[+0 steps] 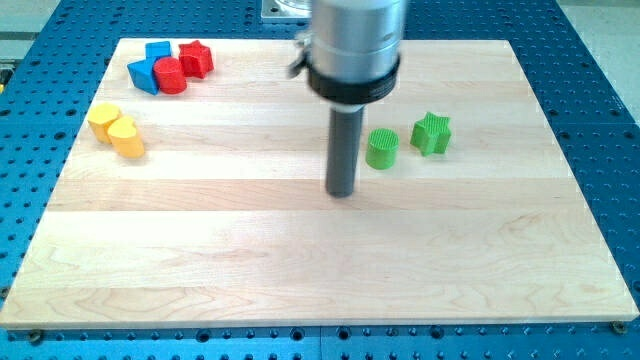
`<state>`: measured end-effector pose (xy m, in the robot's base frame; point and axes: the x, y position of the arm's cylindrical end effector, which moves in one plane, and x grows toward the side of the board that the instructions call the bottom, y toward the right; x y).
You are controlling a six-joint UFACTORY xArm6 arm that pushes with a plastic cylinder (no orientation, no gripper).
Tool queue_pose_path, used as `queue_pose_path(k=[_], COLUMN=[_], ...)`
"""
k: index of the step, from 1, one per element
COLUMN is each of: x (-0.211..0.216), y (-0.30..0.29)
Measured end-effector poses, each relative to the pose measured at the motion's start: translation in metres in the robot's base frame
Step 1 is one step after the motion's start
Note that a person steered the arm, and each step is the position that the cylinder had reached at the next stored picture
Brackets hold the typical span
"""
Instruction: Separate the hexagon from the heart
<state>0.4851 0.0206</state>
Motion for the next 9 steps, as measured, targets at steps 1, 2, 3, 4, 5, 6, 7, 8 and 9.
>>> queue_pose_path(k=[1,2,3,4,5,6,7,8,9], x=[-0.036,-0.055,-0.05,0.021,0.033,-0.039,-0.088,-0.123,-0.115], y=[0.021,0.059,0.118,-0.044,-0.205,-0.283,-0.325,-0.294,-0.216])
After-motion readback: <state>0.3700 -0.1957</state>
